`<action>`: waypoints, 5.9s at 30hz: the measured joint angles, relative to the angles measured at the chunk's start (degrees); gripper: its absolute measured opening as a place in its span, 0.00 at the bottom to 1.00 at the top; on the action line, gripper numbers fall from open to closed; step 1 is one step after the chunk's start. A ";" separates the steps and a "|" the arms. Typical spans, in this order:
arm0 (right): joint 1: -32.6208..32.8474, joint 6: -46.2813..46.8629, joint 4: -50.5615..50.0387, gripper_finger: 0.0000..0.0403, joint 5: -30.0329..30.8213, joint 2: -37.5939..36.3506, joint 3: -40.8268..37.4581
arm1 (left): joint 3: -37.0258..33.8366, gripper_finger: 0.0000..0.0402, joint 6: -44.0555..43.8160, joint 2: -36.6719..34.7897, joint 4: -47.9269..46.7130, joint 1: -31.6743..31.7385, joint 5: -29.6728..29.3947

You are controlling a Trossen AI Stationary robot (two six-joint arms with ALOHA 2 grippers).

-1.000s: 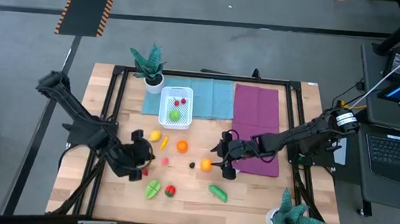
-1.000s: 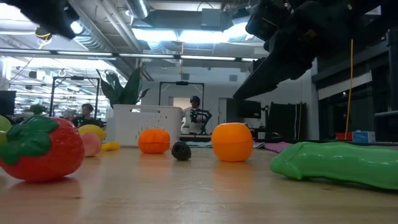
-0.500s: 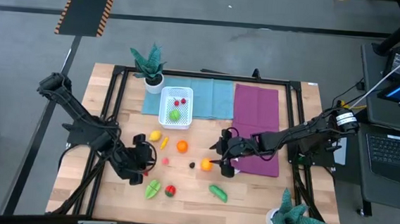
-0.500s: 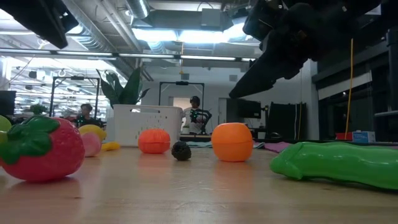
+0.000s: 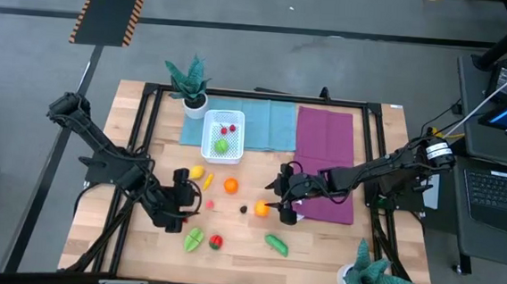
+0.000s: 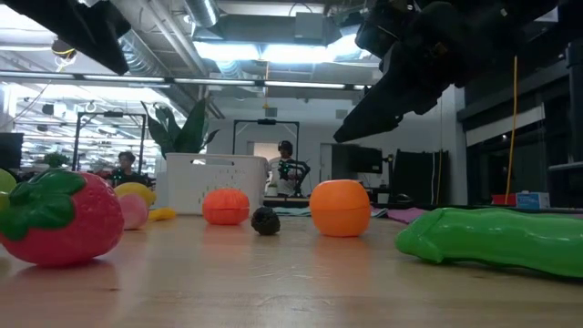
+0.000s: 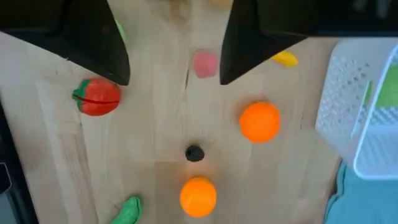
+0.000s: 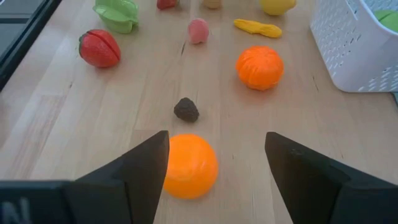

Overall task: Pick and placing Produce into tupperware
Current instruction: Put the pink peach into the white basket

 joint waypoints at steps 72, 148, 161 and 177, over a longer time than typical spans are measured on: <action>0.02 0.24 1.73 0.66 -0.05 -0.02 -0.02 | -0.02 0.44 2.51 25.94 7.31 14.51 14.17; -3.21 6.03 7.72 0.66 20.48 -0.02 -0.02 | -32.52 0.25 16.65 -27.36 40.47 22.51 -6.31; -3.54 4.72 7.69 0.66 20.44 -0.02 -0.02 | -32.52 0.26 20.96 -26.52 41.20 32.50 -0.55; -3.58 3.06 7.69 0.66 20.41 -0.02 -0.07 | -32.50 0.26 26.97 -15.80 53.80 46.68 12.29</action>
